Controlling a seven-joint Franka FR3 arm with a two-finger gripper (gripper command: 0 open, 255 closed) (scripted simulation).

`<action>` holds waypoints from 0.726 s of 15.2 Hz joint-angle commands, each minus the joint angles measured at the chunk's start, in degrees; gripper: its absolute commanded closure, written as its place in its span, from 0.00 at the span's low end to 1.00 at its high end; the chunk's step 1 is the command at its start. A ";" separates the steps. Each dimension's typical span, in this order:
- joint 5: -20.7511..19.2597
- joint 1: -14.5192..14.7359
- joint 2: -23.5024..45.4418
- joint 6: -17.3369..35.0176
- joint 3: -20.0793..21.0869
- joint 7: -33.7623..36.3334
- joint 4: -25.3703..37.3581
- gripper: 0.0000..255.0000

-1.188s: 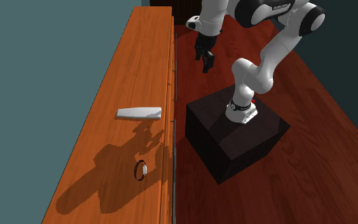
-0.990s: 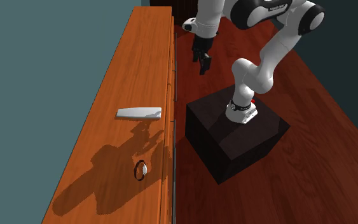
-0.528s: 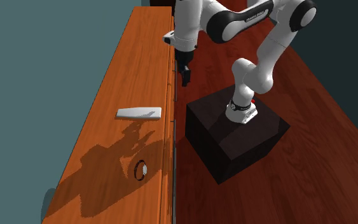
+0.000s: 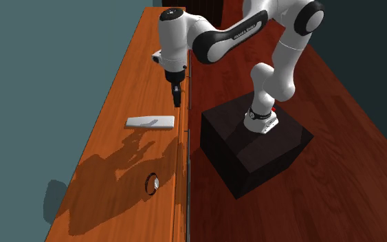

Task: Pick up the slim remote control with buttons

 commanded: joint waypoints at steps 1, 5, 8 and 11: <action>0.67 0.00 4.92 0.88 -0.04 1.04 3.79 0.00; 2.01 -0.33 14.20 1.63 -0.44 2.39 11.81 0.00; 3.13 -0.73 21.36 1.38 -0.73 3.30 18.82 0.00; 3.86 -1.04 25.93 1.60 -0.87 3.83 22.93 0.00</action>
